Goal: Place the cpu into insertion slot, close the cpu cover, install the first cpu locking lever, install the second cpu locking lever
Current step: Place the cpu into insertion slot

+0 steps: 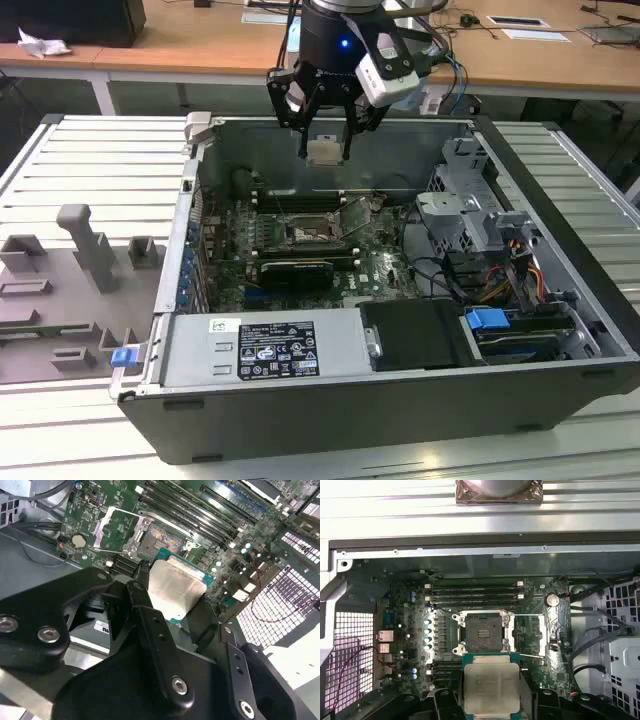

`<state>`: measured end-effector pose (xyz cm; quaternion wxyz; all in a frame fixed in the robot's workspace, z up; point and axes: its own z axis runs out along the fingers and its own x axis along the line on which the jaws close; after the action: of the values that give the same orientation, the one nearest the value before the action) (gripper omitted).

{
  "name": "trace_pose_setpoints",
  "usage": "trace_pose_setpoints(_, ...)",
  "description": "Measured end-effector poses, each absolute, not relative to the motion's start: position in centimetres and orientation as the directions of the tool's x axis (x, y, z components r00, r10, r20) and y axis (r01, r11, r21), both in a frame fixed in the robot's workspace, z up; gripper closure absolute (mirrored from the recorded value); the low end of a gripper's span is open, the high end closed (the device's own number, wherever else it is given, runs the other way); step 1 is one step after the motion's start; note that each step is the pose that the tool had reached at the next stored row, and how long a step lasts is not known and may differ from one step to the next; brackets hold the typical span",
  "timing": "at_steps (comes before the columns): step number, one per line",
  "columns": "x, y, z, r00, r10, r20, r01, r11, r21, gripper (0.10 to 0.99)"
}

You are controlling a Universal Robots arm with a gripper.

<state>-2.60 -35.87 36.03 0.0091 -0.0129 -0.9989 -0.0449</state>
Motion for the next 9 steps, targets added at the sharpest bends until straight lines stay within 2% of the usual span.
trace_pose_setpoints(3,-2.60,-35.88,35.97,-0.991,0.132,0.019,0.133,0.987,0.089,0.545)
trace_pose_setpoints(9,-2.60,-35.88,35.73,-0.991,0.136,0.020,0.137,0.987,0.089,0.545)
